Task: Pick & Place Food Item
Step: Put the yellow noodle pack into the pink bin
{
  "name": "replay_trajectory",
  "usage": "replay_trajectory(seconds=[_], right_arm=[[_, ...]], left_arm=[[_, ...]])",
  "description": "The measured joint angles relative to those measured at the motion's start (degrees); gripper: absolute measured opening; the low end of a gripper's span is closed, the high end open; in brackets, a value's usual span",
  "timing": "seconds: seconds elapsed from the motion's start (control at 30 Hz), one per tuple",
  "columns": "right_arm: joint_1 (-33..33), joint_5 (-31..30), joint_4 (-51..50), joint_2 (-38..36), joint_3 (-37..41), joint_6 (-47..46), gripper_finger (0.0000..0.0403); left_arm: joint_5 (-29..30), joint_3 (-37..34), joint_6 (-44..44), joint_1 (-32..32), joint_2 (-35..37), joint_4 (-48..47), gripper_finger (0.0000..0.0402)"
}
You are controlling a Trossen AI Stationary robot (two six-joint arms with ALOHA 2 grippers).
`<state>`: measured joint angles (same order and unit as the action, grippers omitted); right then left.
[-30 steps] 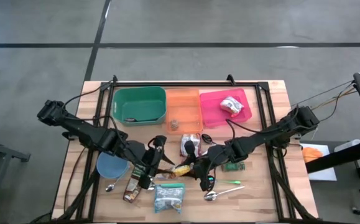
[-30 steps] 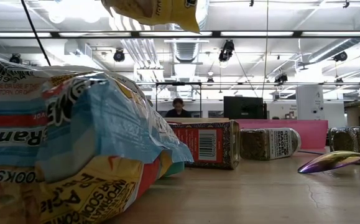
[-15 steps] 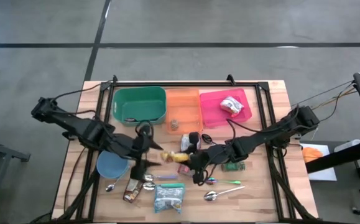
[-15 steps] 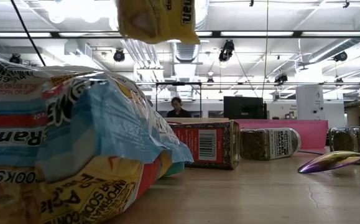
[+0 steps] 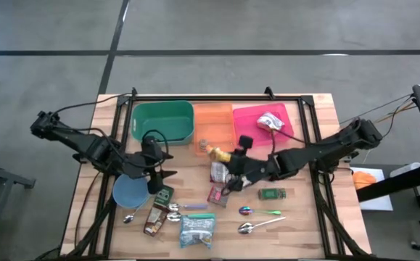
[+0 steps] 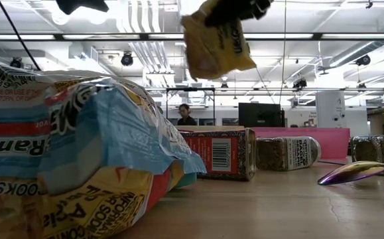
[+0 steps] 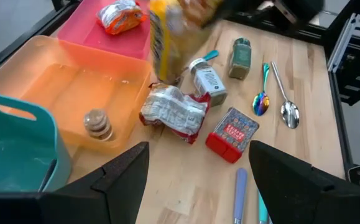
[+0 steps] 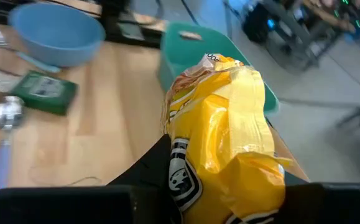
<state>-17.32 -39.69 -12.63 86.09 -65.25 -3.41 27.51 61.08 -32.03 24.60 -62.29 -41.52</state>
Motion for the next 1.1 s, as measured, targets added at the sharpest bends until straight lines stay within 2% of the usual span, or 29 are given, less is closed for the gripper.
replay_trajectory(seconds=[0.33, 0.53, 0.8, 1.1], right_arm=[[8.9, -0.8, -20.0, -7.2, 0.0, -10.0, 0.009], [16.2, 2.2, -29.8, -9.6, 0.0, -13.2, 0.009], [25.8, 2.6, -33.8, -8.7, 0.0, -14.2, 0.009], [33.0, 0.6, -35.0, -5.7, 0.1, -5.0, 0.009]], left_arm=[[0.1, -1.5, 0.3, 0.0, 2.1, 0.0, 0.0279], [0.2, -1.5, 0.5, 0.0, 2.1, -0.8, 0.0279], [0.2, -1.5, 0.7, 0.0, 2.1, -2.1, 0.0279], [0.2, -1.5, 0.7, 0.0, 2.1, -3.4, 0.0279]])
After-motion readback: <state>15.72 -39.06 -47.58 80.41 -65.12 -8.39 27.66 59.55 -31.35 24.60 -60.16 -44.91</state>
